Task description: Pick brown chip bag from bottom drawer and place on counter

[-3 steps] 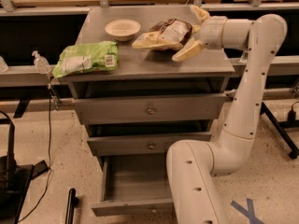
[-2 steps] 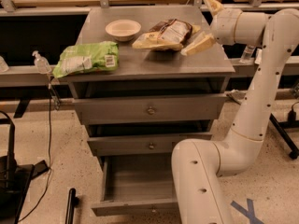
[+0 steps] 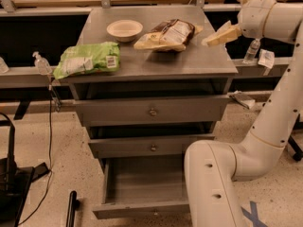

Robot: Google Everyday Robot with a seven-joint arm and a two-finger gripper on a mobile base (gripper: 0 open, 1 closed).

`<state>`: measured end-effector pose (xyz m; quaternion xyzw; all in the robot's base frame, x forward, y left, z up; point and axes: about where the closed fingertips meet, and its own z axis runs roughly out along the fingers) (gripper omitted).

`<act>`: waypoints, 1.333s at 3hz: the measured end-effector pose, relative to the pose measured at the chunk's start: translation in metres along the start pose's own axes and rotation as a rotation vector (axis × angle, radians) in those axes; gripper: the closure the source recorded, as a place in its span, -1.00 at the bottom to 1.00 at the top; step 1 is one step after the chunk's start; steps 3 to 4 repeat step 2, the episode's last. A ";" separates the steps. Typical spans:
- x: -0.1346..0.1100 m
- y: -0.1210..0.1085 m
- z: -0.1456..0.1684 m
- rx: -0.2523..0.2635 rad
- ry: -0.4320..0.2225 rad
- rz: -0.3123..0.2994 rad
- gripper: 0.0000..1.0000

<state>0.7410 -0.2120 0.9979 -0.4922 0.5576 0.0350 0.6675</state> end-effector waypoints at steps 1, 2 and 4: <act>-0.002 -0.011 -0.015 0.033 -0.034 0.062 -1.00; -0.001 -0.011 -0.015 0.034 -0.037 0.071 -1.00; -0.001 -0.011 -0.015 0.034 -0.037 0.071 -1.00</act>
Offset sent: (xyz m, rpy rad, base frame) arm -0.0040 -0.0117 0.0077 0.0553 0.0049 -0.0095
